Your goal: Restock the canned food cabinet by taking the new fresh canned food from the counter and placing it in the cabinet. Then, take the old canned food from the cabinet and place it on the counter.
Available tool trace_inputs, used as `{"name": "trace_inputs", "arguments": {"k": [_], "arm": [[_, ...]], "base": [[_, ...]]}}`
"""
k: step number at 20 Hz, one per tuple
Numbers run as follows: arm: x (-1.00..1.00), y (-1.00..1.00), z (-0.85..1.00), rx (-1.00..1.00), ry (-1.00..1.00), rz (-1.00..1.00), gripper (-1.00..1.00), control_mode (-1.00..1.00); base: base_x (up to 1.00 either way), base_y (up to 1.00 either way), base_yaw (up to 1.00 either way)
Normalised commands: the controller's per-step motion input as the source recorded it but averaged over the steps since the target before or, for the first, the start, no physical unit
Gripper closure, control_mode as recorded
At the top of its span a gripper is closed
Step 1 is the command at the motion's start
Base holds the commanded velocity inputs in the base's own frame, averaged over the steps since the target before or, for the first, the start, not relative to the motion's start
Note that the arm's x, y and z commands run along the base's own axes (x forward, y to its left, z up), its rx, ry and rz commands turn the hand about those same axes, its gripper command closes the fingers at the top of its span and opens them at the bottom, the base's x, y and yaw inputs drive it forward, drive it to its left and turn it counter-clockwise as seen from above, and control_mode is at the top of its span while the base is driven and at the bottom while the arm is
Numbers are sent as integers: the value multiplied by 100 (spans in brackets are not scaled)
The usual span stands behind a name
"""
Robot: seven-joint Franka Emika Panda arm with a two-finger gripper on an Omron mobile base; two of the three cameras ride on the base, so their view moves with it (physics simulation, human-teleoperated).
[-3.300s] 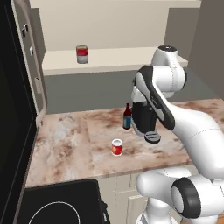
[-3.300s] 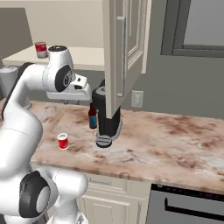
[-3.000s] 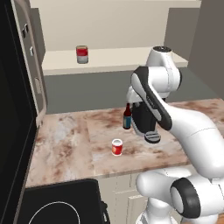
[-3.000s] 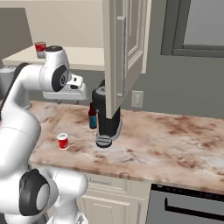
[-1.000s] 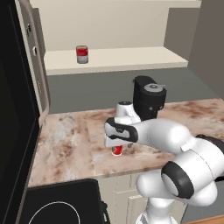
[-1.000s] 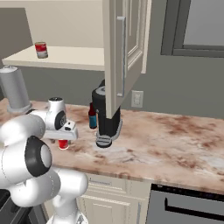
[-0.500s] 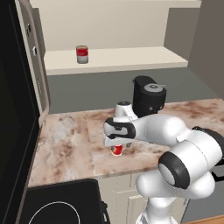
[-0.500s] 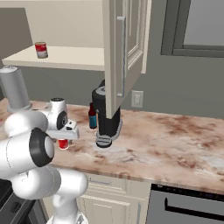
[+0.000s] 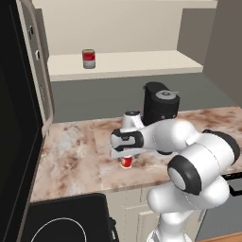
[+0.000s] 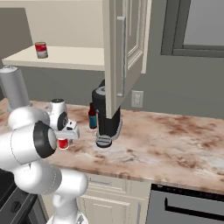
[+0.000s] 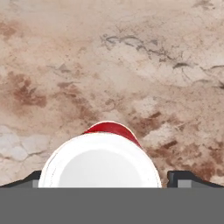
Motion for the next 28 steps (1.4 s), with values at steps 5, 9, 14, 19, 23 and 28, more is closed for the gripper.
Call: {"name": "trace_inputs", "arguments": {"k": [5, 9, 14, 19, 23, 28], "arm": [[8, 9, -12, 0, -3, 0, -100, -100], [0, 2, -3, 0, 0, 0, 100, -100], [0, 0, 0, 0, 0, 0, 100, -100], [-25, 1, 11, -3, -10, 0, 100, -100], [-80, 9, 68, -16, -42, 0, 100, -100], [-94, 1, 98, -13, -45, 0, 100, -100]], "base": [[0, 0, 0], [0, 0, 0], [0, 0, 0], [0, 0, 0], [0, 0, 0], [0, 0, 0]]}}
